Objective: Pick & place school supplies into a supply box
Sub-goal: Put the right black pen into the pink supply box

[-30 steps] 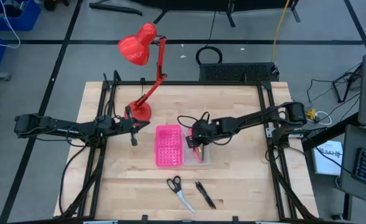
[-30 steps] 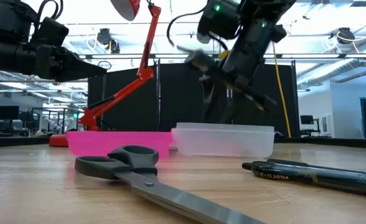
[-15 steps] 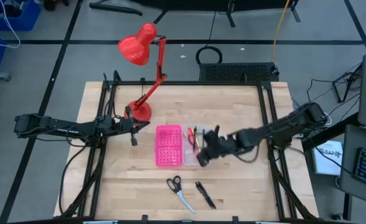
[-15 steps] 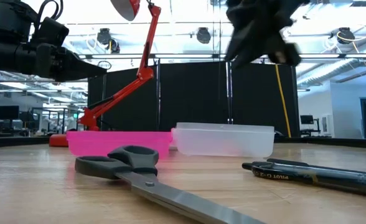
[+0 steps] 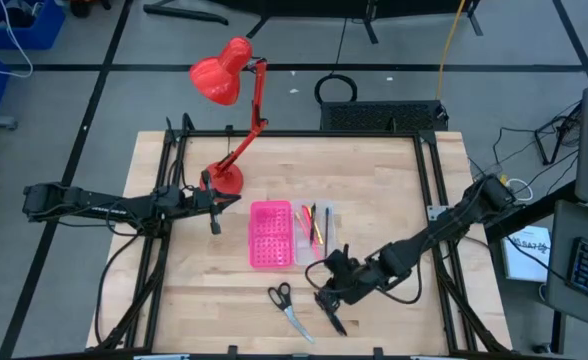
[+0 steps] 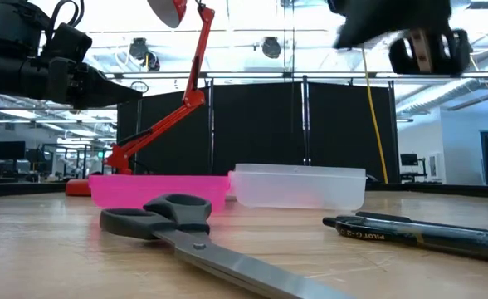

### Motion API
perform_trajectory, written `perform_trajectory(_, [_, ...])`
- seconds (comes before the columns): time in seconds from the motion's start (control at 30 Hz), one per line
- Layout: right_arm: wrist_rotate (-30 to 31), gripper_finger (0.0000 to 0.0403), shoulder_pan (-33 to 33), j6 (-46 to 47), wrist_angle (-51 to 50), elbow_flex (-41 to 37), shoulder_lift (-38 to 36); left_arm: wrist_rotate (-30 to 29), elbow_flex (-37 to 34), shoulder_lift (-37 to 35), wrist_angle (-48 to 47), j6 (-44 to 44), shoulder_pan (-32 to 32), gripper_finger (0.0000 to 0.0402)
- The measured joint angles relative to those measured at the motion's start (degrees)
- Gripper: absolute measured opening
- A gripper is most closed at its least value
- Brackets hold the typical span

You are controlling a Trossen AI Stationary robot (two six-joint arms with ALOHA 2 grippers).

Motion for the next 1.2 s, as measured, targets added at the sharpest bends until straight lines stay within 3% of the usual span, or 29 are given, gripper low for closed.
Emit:
perform_trajectory(0.2, [0.1,0.0000,0.2,0.2,-6.5,10.5,3.8,0.0,0.0,0.0,0.0,0.3,0.0,0.0021])
perform_trajectory(0.37, [-3.2,0.0000,0.3,1.5,-17.3,24.5,12.1,0.0,0.0,0.0,-0.1,0.5,0.0,0.0021])
perform_trajectory(0.5, [-7.4,0.0000,1.6,2.3,-29.4,36.9,20.6,-0.1,0.0,0.0,-0.5,0.5,0.0,0.0021])
perform_trajectory(0.63, [-7.7,0.0000,4.1,8.3,-43.9,45.5,26.8,-0.1,0.0,0.0,-1.1,0.5,0.0,0.0021])
perform_trajectory(0.87, [-7.0,0.0000,7.3,10.8,-46.1,46.0,30.6,-0.1,0.0,0.0,-1.3,0.1,0.0,0.0021])
perform_trajectory(1.2, [-5.3,0.0003,8.1,6.9,-43.2,40.9,31.7,-0.1,0.0,0.0,-1.3,0.1,0.0,0.0021])
